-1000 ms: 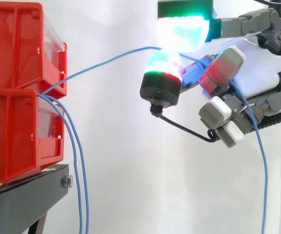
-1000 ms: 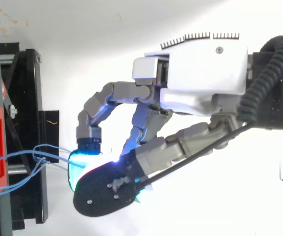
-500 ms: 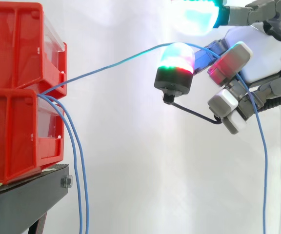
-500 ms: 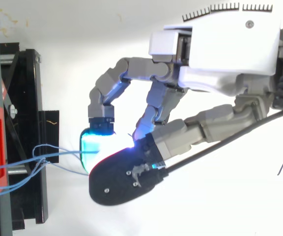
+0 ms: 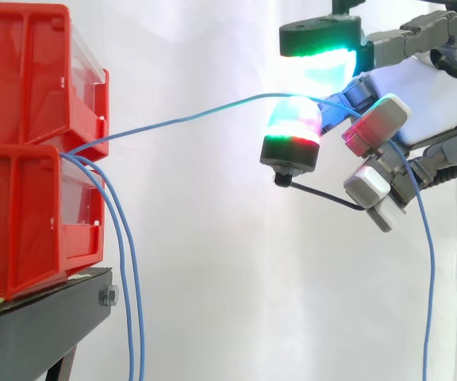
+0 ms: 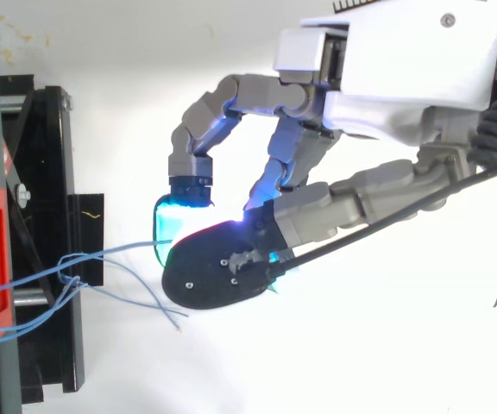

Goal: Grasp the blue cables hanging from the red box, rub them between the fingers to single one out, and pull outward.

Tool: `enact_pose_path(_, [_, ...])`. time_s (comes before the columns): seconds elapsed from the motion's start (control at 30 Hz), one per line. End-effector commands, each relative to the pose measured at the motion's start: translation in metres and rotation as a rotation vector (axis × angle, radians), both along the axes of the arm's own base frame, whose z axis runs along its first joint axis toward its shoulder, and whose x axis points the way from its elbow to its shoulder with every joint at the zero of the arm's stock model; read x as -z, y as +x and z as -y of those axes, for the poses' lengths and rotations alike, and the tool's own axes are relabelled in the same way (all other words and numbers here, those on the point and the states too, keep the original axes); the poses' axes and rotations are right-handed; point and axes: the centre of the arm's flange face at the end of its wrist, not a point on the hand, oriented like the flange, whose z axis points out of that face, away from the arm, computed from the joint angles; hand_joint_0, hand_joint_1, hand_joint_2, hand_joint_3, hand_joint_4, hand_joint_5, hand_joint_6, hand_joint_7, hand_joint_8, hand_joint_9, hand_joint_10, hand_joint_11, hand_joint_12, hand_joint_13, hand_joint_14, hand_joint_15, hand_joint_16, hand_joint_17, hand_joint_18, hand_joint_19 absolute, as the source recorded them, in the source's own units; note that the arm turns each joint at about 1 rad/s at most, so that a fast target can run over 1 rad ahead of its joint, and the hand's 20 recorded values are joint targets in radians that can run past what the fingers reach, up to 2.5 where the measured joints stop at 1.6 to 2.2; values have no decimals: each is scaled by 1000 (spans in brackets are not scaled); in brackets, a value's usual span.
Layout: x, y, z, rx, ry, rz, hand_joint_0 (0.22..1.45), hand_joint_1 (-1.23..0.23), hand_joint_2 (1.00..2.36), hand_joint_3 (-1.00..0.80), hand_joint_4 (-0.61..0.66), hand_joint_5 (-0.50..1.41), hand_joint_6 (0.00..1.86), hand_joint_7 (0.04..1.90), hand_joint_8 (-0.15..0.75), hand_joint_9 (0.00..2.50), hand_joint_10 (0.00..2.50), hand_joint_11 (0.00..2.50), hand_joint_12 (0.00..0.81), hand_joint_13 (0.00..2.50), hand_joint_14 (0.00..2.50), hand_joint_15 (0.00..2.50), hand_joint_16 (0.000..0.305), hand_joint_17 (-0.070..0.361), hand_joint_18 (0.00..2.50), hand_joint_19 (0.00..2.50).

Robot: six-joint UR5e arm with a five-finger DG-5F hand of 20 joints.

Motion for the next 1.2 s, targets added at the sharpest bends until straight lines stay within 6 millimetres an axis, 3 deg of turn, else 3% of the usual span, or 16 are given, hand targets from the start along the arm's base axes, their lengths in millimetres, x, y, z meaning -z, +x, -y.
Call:
enact_pose_path(0.0, [-1, 0, 1, 2, 0, 1, 610, -744, 1013, -165, 136, -183, 914, 870, 349, 1252, 15, 971, 443, 991, 21, 613, 59, 132, 831, 531])
enact_pose_path(0.13, [0, 0, 2, 3, 0, 0, 555, -718, 1008, -380, 138, -184, 905, 889, 330, 1237, 17, 967, 421, 972, 21, 632, 54, 121, 778, 567])
enact_pose_path(0.23, [0, 0, 3, 5, 0, 0, 534, -597, 1001, -484, 141, -166, 890, 922, 344, 1282, 17, 960, 426, 991, 22, 623, 55, 123, 797, 562])
enact_pose_path(0.37, [0, 0, 3, 4, -3, 1, 591, -470, 1008, -406, 126, -152, 879, 977, 336, 1330, 18, 963, 425, 999, 23, 624, 52, 118, 787, 584])
enact_pose_path(0.73, [0, 0, 3, 1, -8, -2, 592, -690, 1012, -88, 144, -165, 907, 917, 375, 1302, 14, 947, 466, 1032, 18, 604, 63, 141, 881, 514])
enact_pose_path(1.17, [0, -1, 5, 4, -7, -3, 592, -725, 1018, -226, 145, -181, 910, 901, 328, 1237, 17, 979, 420, 978, 21, 622, 53, 120, 788, 568])
